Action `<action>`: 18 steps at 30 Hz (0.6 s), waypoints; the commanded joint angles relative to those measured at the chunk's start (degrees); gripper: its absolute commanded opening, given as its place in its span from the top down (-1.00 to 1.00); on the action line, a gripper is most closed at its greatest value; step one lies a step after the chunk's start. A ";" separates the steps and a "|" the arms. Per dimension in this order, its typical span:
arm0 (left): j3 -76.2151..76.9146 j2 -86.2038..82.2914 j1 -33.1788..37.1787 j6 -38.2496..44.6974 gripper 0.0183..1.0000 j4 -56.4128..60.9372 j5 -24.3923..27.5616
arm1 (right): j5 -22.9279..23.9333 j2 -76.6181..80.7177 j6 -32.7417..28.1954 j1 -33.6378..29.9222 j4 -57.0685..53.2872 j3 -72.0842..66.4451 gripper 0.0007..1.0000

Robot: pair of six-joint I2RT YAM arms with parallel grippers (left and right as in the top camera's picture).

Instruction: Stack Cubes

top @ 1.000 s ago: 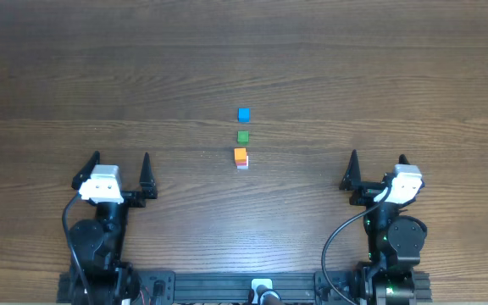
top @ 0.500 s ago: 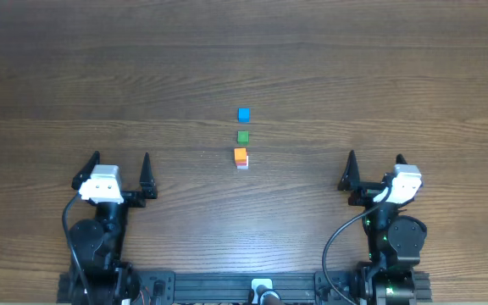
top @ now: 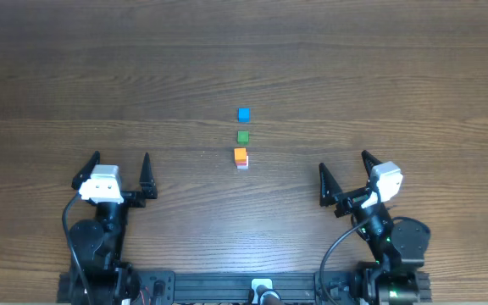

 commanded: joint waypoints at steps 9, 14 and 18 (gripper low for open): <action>-0.39 -0.31 0.46 0.85 -1.00 0.00 0.79 | 3.85 30.45 -4.46 4.04 -24.46 42.86 -0.99; -0.39 -0.31 0.46 0.85 -1.00 0.00 0.81 | 9.94 47.67 -3.19 11.17 -31.21 56.35 -0.99; -0.39 -0.31 0.46 0.85 -1.00 0.00 0.81 | 16.35 60.74 -0.48 18.75 -33.09 63.87 -0.99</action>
